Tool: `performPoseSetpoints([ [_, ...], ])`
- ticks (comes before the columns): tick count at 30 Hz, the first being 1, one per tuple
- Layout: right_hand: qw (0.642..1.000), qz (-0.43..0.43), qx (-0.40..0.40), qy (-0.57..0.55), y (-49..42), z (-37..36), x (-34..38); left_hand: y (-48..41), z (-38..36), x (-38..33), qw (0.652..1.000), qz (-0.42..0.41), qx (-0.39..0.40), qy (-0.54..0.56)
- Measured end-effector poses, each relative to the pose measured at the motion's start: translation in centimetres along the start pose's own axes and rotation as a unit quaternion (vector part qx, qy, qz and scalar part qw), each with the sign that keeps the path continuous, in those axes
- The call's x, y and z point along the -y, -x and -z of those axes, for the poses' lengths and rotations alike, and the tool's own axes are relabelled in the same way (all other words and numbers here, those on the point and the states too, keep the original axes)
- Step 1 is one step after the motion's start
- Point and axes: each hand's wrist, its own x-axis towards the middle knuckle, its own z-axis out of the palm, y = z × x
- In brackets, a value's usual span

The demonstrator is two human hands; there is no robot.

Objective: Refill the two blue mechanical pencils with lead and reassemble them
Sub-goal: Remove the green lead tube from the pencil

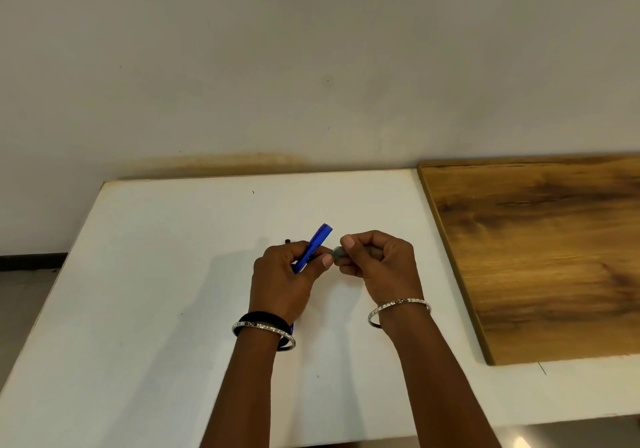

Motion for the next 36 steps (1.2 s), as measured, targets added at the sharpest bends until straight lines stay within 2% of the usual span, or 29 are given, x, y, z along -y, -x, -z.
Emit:
performPoseSetpoints([
  [2, 1.0, -0.009, -0.006, -0.023, -0.1, 0.2, 0.1, 0.0, 0.0, 0.1, 1.0, 0.002, -0.002, -0.001],
  [4, 0.999, 0.004, -0.034, 0.016, -0.2, 0.3, 0.0, 0.0, 0.0, 0.2, 1.0, 0.005, -0.012, -0.002],
  [7, 0.978, 0.054, -0.071, 0.189, -0.4, 0.6, -0.7, -0.1, 0.1, 0.3, 1.0, 0.016, -0.022, 0.004],
  [12, 0.921, 0.062, -0.007, 0.384, -0.1, -0.2, -1.6, -0.3, 0.0, 0.4, 0.999, 0.024, -0.026, -0.01],
  [20, 0.905, 0.028, -0.036, 0.423, 0.1, -0.7, -1.4, -0.3, -0.1, 0.7, 0.999, 0.025, -0.022, -0.026],
  [22, 0.918, 0.046, -0.061, 0.39, 0.0, -0.6, -1.2, -0.3, -0.1, 0.6, 0.999, 0.023, -0.024, -0.028],
  [24, 0.951, 0.054, -0.091, 0.29, 0.0, -0.4, -0.9, -0.3, -0.1, 0.6, 0.999, 0.02, -0.023, -0.032],
  [27, 0.989, 0.009, -0.05, 0.138, -0.1, 0.0, -0.2, -0.3, -0.1, 0.7, 0.999, 0.01, -0.01, -0.038],
  [32, 0.998, -0.03, 0.037, 0.045, 0.2, 0.2, -0.2, -0.1, -0.1, 0.5, 0.999, -0.007, -0.003, -0.051],
  [36, 0.99, -0.097, 0.062, -0.083, 0.6, 0.4, 0.3, -0.1, 0.4, -0.3, 0.998, -0.012, -0.066, 0.004],
])
